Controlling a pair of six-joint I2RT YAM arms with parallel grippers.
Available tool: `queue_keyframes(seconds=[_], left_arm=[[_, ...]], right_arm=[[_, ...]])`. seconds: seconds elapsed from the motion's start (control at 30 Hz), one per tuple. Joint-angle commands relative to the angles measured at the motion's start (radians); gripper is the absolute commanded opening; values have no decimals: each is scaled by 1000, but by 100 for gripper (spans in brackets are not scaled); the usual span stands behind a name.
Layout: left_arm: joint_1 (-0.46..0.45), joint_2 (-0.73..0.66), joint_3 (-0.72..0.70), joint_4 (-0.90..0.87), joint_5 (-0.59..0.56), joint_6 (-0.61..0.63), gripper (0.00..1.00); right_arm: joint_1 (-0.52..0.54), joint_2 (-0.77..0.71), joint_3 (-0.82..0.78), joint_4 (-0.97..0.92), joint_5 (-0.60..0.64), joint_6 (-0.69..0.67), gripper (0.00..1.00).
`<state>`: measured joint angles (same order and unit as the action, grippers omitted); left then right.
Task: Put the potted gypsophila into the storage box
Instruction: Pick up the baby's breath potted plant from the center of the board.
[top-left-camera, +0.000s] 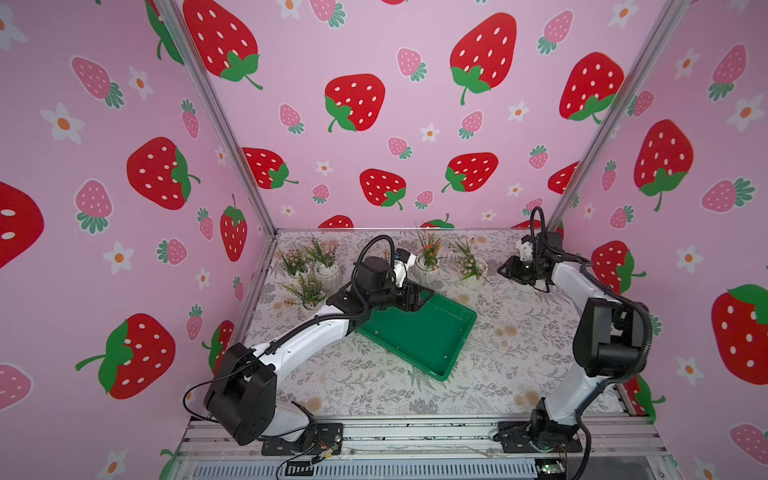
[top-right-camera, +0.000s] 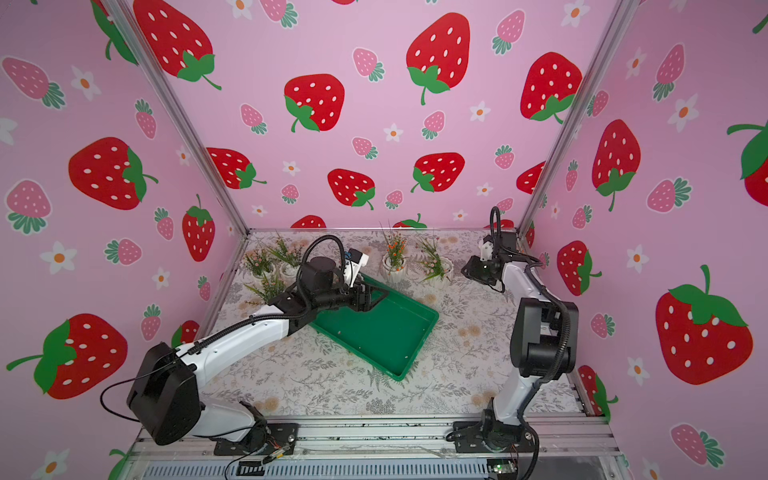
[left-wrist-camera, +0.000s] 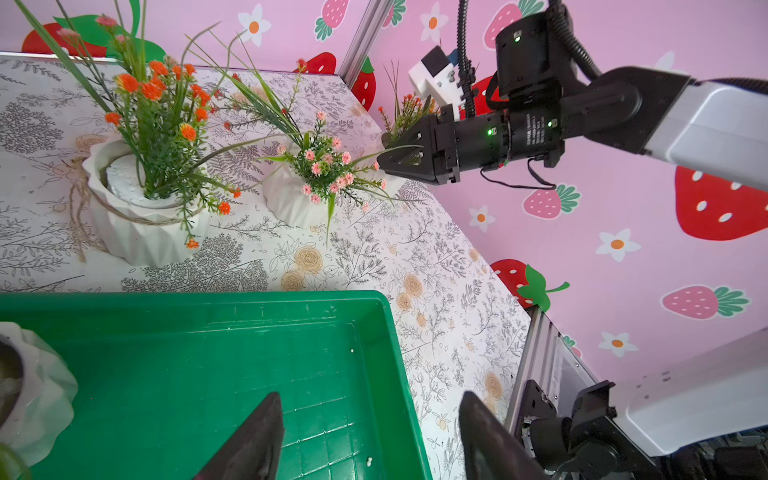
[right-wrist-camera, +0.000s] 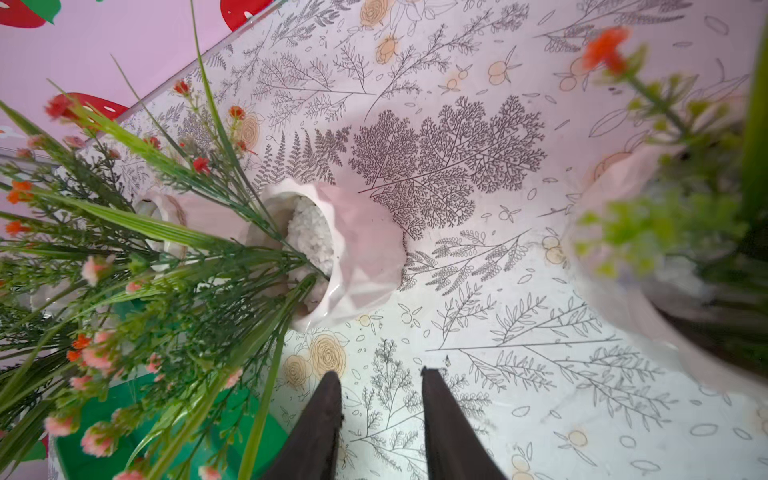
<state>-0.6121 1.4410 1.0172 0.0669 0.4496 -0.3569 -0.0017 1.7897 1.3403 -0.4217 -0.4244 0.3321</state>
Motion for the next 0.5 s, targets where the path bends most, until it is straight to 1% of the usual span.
queue_keyframes(seconds=[0.0,0.07,0.33,0.47], left_arm=[[-4,-32,-3,-21,-29,47,69],[-4,-40,1,-38,-54,50,69],[-3,-52,16,-107,-160,40,68],[-3,-45,31,-151,-206,39,68]], right_arm=[[4,22,49,-23,-5,-19,33],[11,33,61,-20,-10,-13,32],[70,105,158,-50,-14,-34,31],[102,161,229,-102,16,-48,32]])
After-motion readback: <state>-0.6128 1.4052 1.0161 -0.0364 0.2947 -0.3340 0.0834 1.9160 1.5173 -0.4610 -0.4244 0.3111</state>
